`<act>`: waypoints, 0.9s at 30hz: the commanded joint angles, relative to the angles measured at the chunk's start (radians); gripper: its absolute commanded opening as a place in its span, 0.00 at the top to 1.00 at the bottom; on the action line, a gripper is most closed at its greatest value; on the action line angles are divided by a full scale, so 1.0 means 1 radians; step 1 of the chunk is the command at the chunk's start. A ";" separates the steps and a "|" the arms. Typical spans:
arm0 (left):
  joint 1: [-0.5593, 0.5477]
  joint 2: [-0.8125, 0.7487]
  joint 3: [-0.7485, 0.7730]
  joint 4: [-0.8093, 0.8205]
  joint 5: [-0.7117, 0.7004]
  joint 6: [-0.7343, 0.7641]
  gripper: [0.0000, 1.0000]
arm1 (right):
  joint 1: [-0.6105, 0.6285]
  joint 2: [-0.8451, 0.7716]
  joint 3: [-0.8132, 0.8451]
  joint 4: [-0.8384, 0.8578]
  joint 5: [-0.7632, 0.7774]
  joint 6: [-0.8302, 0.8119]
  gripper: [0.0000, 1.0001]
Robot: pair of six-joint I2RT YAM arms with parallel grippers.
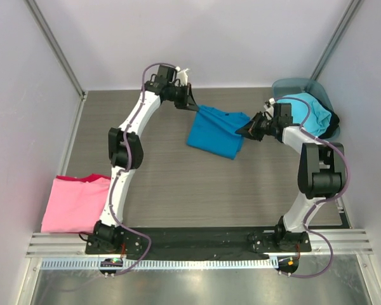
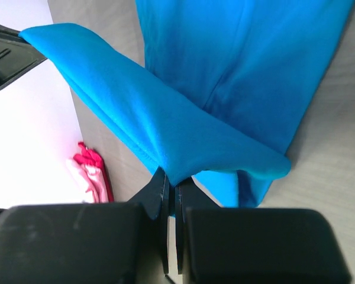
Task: Fold and stack the t-shirts
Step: Fold the tshirt
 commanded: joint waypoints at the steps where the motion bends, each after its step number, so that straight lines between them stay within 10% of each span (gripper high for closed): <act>1: 0.021 0.044 0.079 0.210 -0.070 -0.056 1.00 | -0.033 0.037 0.057 0.049 0.023 0.001 0.99; 8: 0.018 0.120 0.104 0.395 -0.087 -0.130 1.00 | -0.045 0.145 0.157 0.095 0.046 0.010 0.94; 11: 0.018 0.143 0.081 0.580 -0.119 -0.191 0.81 | -0.056 0.221 0.245 0.149 0.051 0.018 0.91; 15: 0.011 0.196 0.169 0.752 -0.235 -0.169 0.26 | -0.087 0.307 0.391 0.151 0.049 0.006 0.49; 20: 0.024 0.074 0.113 0.705 -0.334 -0.115 0.23 | -0.139 0.198 0.415 0.148 0.035 0.006 0.43; 27: 0.086 -0.141 -0.223 0.367 -0.025 -0.035 0.24 | -0.110 0.067 0.192 0.083 -0.049 -0.046 0.41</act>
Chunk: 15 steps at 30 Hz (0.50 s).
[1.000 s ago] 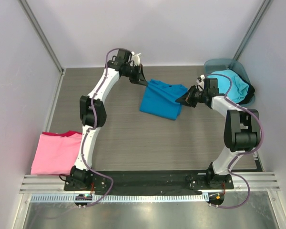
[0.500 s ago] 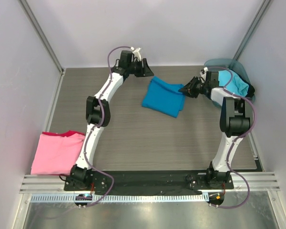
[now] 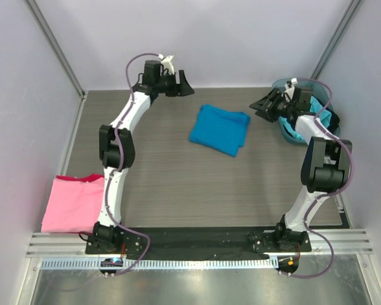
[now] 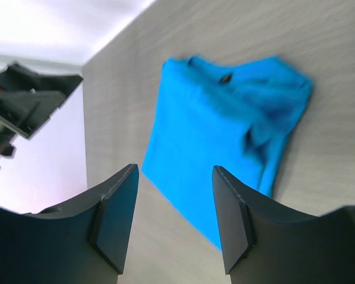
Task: Fold and stack the t-shirts
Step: Fold the tshirt
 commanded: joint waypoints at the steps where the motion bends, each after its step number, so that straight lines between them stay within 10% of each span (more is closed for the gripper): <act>1: 0.034 -0.074 0.011 -0.223 0.145 0.056 0.23 | 0.035 -0.059 -0.079 -0.037 -0.046 -0.058 0.43; 15: 0.046 -0.005 -0.160 -0.124 0.364 -0.120 0.21 | 0.046 0.131 0.111 -0.070 -0.081 -0.091 0.58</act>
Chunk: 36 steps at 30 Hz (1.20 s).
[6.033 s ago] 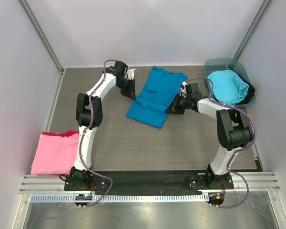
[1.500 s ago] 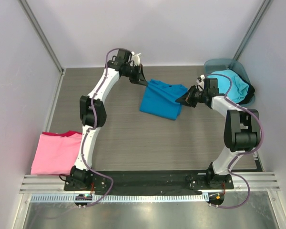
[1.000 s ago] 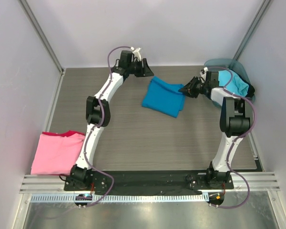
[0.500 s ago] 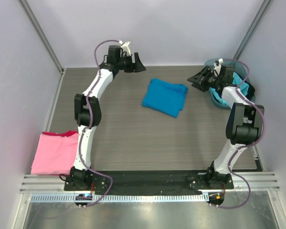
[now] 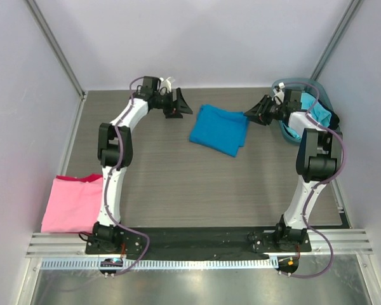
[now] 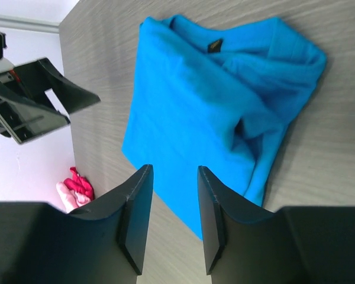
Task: Fold and stack the t-shirts
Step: Fold the tshirt, then neatly place the folded tshirt to the corner
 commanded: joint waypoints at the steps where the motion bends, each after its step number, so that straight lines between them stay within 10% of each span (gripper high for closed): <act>1: -0.005 0.029 0.027 0.058 0.075 -0.037 0.21 | 0.006 0.053 0.085 0.056 -0.023 0.016 0.60; 36: -0.095 0.339 0.210 0.226 0.032 -0.207 0.24 | 0.020 0.329 0.325 -0.002 0.066 -0.005 0.62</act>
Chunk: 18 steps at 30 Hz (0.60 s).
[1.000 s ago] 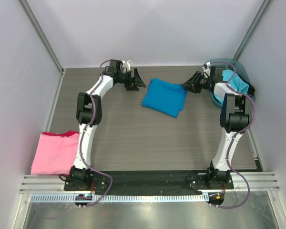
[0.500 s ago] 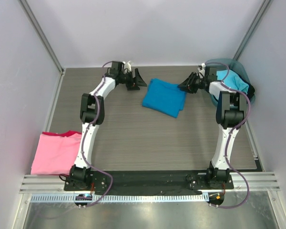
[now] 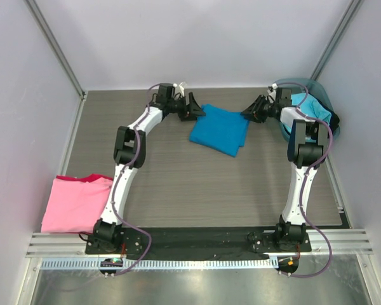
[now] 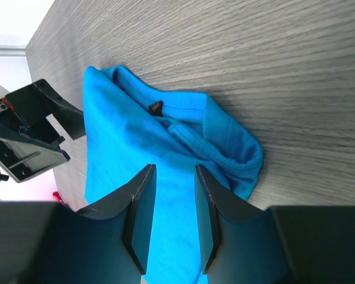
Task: Fold and stack the t-shirts
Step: Neatly place the folded tshirt to the corner
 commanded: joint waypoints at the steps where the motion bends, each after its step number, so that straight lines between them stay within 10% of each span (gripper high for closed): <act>1: -0.022 0.058 -0.002 -0.010 0.016 -0.036 0.25 | -0.001 0.007 0.034 0.019 0.003 -0.016 0.62; 10: -0.051 0.095 0.001 0.066 0.065 -0.111 0.34 | -0.001 0.004 0.013 0.027 0.003 -0.023 0.61; 18: -0.069 0.092 -0.056 0.146 0.136 -0.182 0.64 | 0.006 -0.004 0.024 0.027 0.004 -0.025 0.61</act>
